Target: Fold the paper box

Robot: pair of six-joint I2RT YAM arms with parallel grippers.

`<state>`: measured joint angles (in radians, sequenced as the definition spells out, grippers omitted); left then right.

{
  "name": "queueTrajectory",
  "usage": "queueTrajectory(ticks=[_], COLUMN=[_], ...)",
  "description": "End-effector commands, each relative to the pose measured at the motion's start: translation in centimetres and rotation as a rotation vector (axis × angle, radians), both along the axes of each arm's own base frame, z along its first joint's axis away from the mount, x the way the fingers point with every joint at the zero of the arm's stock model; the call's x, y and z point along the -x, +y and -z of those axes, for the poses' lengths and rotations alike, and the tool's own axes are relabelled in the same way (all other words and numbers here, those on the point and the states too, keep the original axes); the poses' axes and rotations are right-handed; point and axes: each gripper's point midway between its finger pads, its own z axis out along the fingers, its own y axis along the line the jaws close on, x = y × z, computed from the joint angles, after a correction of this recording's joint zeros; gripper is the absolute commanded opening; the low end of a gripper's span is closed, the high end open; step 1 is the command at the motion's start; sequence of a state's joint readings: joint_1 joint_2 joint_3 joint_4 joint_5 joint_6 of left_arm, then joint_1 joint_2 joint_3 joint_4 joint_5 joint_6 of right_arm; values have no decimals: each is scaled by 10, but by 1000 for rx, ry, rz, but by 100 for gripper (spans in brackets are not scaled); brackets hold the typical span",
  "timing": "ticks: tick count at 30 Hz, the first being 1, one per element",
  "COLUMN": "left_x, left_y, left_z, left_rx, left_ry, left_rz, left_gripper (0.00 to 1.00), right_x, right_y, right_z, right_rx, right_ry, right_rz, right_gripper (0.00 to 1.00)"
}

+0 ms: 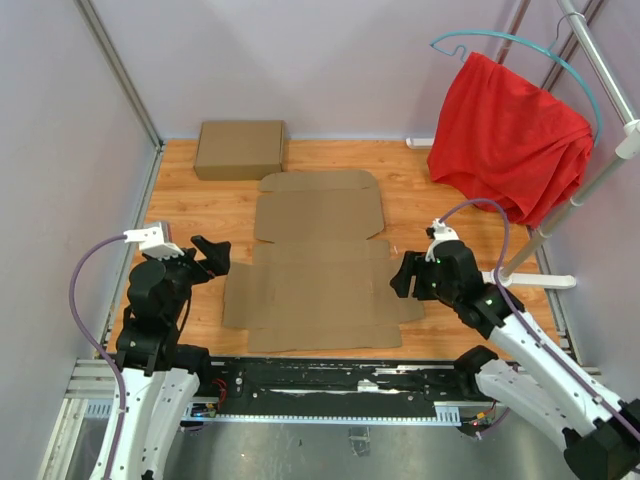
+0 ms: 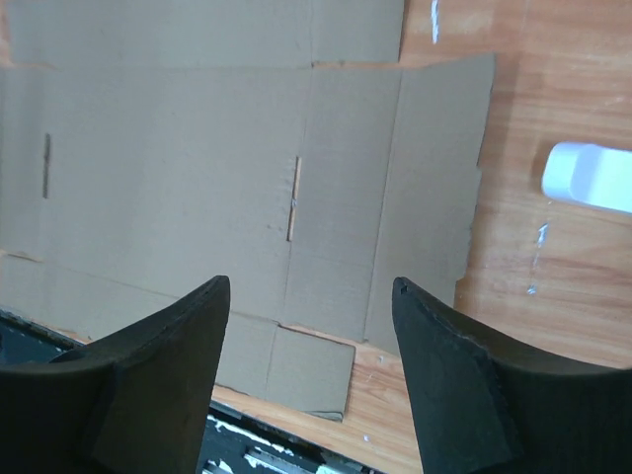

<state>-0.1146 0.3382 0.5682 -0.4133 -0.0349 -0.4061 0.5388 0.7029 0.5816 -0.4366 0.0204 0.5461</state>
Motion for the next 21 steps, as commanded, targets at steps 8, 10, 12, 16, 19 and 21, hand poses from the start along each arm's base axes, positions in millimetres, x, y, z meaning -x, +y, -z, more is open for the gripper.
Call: queueTrajectory(ticks=[8,10,12,16,19,21], left_x=[0,0,0,-1,-3,-7], left_y=[-7,-7,-7,-7,-8,-12], left_z=[-11,-11,-11,-11,-10,-9], left_rx=[-14,-14,-14,-14,-8,13], left_ry=[-41,-41,-40,-39,-38,-36], left_rz=[47,45,44,44,48,62], left_gripper=[99,99,99,99,99,99], right_x=[11,15,20,37,51,61], right_y=[11,7,3,-7,-16,-20], right_z=[16,16,16,18,25,32], right_rx=[24,33,42,73,103,117], right_ry=[148,156,169,224,278,326], right_rz=[-76,-70,-65,-60,-54,-51], right_gripper=[70,71,72,75,79,79])
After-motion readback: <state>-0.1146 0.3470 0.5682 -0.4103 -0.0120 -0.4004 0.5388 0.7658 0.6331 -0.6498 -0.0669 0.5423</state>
